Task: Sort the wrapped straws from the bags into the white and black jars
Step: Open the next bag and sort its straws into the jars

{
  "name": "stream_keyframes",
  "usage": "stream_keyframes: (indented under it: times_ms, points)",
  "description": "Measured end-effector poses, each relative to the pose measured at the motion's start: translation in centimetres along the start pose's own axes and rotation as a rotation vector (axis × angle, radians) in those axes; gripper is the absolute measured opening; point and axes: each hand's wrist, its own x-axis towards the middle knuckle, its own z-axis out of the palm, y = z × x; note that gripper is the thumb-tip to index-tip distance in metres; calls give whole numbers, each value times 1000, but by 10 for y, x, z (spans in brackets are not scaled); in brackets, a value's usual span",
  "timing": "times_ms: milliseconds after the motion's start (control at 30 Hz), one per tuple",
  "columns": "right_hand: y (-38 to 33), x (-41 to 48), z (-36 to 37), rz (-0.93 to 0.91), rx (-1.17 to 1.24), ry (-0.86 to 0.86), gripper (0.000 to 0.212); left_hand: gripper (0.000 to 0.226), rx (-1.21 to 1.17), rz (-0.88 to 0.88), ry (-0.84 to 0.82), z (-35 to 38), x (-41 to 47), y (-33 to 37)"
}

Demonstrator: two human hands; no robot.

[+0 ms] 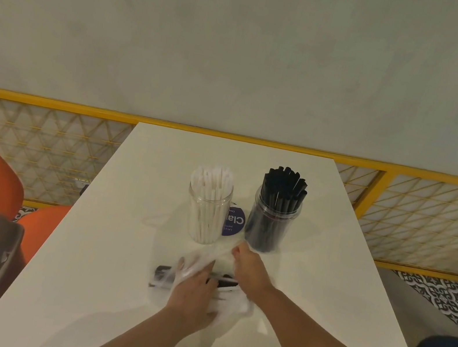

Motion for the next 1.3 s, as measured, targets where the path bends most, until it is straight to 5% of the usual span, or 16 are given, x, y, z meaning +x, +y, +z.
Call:
stream_keyframes:
  times_ms: [167,267,367,600,833,1100,1300]
  points:
    - [1,-3,-14,-26,244,-92,18,58,-29,-43,12,-1,4,-2]
    - [12,-1,-20,-10,36,-250,43,53,6,-65,9,-2,5,-7]
    - [17,6,-17,-27,-102,-198,21,56,31,-57,-16,-4,7,-6]
    - [8,1,-15,-30,139,-30,12,48,-134,158,54,-6,14,11]
    - [14,0,-19,-19,239,-56,13,63,-456,-140,-107,2,34,0]
    - [23,0,-15,64,91,-19,9,36,-343,-144,-177,2,37,-8]
    - [25,1,-14,77,73,15,14,37,-243,-114,-195,1,37,-5]
